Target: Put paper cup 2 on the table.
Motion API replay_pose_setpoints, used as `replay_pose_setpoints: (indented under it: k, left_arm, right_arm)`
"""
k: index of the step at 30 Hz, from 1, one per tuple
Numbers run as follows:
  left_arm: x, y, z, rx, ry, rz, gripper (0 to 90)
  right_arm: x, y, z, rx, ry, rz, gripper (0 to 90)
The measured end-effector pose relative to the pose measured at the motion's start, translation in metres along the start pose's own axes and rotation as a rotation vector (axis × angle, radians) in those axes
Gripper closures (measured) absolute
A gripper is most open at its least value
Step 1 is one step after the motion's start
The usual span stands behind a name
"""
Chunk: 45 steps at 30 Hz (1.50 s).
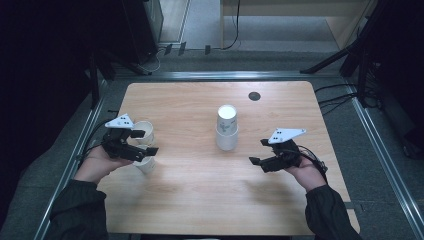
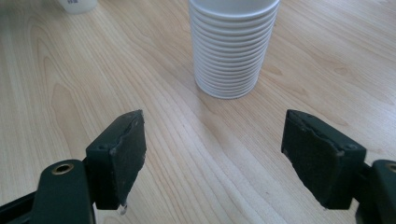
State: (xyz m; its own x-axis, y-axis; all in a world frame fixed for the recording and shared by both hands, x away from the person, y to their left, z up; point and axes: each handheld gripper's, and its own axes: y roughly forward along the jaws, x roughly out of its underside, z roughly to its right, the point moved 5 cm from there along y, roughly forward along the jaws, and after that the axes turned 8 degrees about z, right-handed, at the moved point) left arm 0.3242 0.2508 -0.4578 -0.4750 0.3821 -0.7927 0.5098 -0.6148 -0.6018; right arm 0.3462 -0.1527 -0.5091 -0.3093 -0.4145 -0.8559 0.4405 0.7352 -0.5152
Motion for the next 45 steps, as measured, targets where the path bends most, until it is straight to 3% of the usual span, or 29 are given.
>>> replay_pose_setpoints:
  k: [9, 14, 18, 25, 31, 35, 42, 45]
  left_arm:
    - [-0.012, 0.023, 0.021, 0.032, 0.034, -0.017, 14.4]
    - [-0.019, 0.039, 0.033, 0.057, -0.002, -0.008, 14.4]
    - [-0.025, 0.048, 0.041, 0.059, 0.012, 0.012, 14.4]
    - [-0.027, 0.064, 0.057, 0.072, 0.055, 0.005, 14.4]
    - [-0.032, 0.074, 0.074, 0.137, 0.044, 0.010, 14.3]
    - [-0.031, 0.083, 0.082, 0.120, 0.072, 0.004, 14.3]
    - [-0.029, 0.100, 0.093, 0.088, 0.075, -0.010, 12.7]
    - [-0.030, 0.106, 0.098, 0.093, 0.074, 0.008, 12.7]
  right_arm:
    - [0.004, -0.005, -0.002, 0.008, 0.004, -0.004, 22.3]
    - [0.007, -0.009, -0.002, 0.018, 0.008, -0.007, 22.2]
    - [0.009, -0.012, -0.002, 0.027, 0.010, -0.011, 22.2]
    - [0.013, -0.014, -0.004, 0.035, 0.002, -0.024, 22.2]
    - [0.015, -0.013, -0.005, 0.033, -0.008, -0.037, 22.2]
    - [0.015, -0.011, -0.007, 0.025, -0.022, -0.046, 22.2]
    - [0.013, -0.008, -0.014, 0.014, -0.043, -0.051, 22.2]
    - [0.013, -0.007, -0.016, 0.006, -0.044, -0.052, 22.1]
